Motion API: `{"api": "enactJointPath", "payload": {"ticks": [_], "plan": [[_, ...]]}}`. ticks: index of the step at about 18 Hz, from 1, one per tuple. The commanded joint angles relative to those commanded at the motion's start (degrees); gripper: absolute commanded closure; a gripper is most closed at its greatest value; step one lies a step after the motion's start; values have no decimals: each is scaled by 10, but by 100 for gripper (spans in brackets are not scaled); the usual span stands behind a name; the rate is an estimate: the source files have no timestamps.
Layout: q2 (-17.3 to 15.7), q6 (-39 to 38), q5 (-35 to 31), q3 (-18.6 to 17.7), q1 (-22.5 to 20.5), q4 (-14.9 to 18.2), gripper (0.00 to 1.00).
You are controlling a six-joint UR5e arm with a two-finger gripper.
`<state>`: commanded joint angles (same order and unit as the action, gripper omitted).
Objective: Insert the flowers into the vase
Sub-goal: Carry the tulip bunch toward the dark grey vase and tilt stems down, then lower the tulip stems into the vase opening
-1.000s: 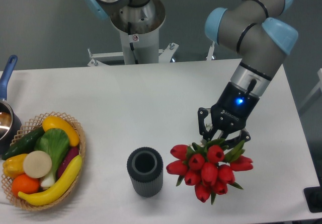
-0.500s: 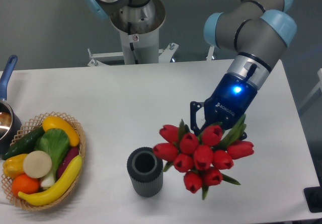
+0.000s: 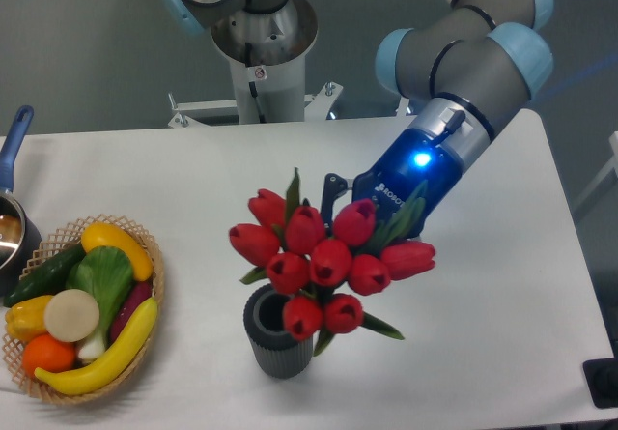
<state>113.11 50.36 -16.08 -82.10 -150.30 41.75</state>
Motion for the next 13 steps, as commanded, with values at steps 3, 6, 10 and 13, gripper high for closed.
{"api": "enactJointPath", "payload": {"ticks": [3, 6, 10, 13], "plan": [[18, 1, 1, 11, 14, -14, 94], [28, 3, 0, 11, 22, -28, 94], [30, 3, 0, 4, 24, -29, 94], [37, 10, -3, 3, 28, -30, 94]]}}
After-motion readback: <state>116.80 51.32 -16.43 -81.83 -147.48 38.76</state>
